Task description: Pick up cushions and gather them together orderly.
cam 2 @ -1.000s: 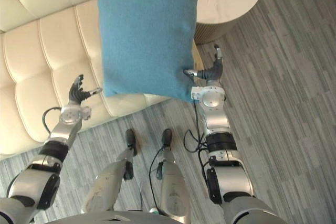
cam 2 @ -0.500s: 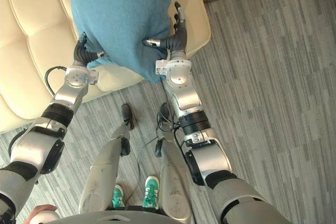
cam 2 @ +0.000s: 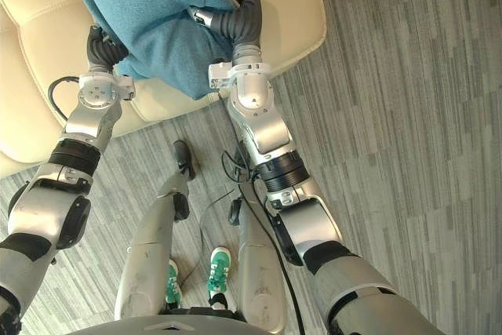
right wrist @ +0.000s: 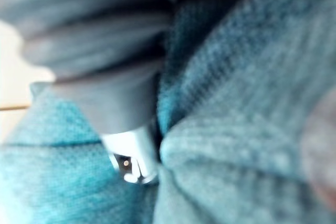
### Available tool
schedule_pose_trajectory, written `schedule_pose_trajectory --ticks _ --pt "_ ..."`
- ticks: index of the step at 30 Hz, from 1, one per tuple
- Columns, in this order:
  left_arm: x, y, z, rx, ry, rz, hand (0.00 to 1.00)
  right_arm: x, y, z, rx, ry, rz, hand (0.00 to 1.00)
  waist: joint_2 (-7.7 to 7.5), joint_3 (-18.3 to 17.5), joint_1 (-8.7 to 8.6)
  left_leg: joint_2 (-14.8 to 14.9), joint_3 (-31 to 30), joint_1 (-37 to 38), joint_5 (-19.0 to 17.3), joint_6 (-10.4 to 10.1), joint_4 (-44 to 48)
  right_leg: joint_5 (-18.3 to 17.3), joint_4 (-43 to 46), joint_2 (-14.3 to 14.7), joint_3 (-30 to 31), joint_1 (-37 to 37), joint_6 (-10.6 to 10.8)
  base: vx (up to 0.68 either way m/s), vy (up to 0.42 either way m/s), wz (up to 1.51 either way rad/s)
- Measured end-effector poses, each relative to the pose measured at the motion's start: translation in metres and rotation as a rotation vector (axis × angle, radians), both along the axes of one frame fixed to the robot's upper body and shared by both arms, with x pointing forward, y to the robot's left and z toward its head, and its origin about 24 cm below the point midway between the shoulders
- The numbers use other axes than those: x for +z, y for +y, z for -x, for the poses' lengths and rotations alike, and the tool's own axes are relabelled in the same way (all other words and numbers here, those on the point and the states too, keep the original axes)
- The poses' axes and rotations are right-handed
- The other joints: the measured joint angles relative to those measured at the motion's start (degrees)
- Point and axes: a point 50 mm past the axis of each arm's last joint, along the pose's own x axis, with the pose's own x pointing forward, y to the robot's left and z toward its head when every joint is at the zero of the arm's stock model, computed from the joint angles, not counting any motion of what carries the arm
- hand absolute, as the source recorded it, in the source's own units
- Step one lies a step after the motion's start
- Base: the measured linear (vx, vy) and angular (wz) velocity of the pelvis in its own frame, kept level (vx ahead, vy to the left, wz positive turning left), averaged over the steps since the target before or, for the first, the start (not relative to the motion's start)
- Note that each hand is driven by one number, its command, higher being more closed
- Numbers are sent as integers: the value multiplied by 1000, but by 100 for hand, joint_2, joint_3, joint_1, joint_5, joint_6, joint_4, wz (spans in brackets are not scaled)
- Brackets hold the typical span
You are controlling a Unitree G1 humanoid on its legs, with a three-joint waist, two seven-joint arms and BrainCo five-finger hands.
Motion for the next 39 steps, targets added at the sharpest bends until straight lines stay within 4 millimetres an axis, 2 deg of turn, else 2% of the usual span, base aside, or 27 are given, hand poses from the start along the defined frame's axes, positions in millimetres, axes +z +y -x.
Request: schedule_pose_trajectory --ticks 1,4,7,16,20,21,23,24,29,34,39 --pt "1 0 0 1 -4 0 0 0 1 0 2 0 -2 100 -12 7 -4 -2 0 13 2 -2 -8 -2 -1 0 0 9 -2 18 33 1" --pt "5 -1 2 -2 -24 1 0 -2 4 1 12 6 -14 100 -96 53 -52 -3 2 108 6 -5 -26 -10 -10 0 -9 97 -5 0 0 0" --pt "0 -1 5 0 -25 4 0 -10 2 0 -1 29 -30 100 -162 88 -101 -15 -1 292 -1 -13 -46 -49 -12 -6 -22 278 1 13 13 3" --pt "-20 -9 18 -32 -21 11 0 -48 -15 5 -36 109 -62 100 -176 92 -102 -86 -15 643 1 -21 -223 -131 -29 -46 -36 566 29 16 8 2" --pt "-20 -15 22 -51 -35 23 0 -66 -30 6 -81 159 -84 100 -177 93 -88 -100 -50 714 1 -21 -233 -136 -54 -52 -67 666 29 29 15 4" --pt "-23 -16 26 -61 -46 32 0 -77 -42 7 -115 188 -102 100 -177 93 -72 -105 -58 769 0 -21 -250 -137 -80 -52 -73 728 30 0 0 0" --pt "-24 -16 29 -64 -52 37 0 -83 -48 8 -129 205 -113 100 -177 92 -38 -107 -58 799 0 -21 -261 -141 -82 -51 -73 753 28 0 0 0" --pt "-25 -17 32 -79 -59 40 0 -93 -59 12 -155 230 -127 100 -178 92 2 -107 -66 833 1 -21 -266 -142 -104 -47 -78 800 26 0 0 0" --pt "-32 -11 36 -118 -56 68 0 -116 -82 17 -222 306 -151 100 -181 92 32 -124 -70 965 9 -27 -342 -144 -126 -47 -78 906 26 4 1 1" --pt "-42 1 39 -134 -45 103 0 -123 -103 20 -276 319 -182 100 -183 90 54 -127 -72 1012 34 -41 -397 -153 -126 -38 -77 926 23 0 0 0" --pt "-43 20 41 -102 -52 135 0 -127 -124 24 -346 324 -198 100 -184 90 71 -127 -102 1033 68 10 -392 -165 -123 -35 -95 969 29 20 3 3"
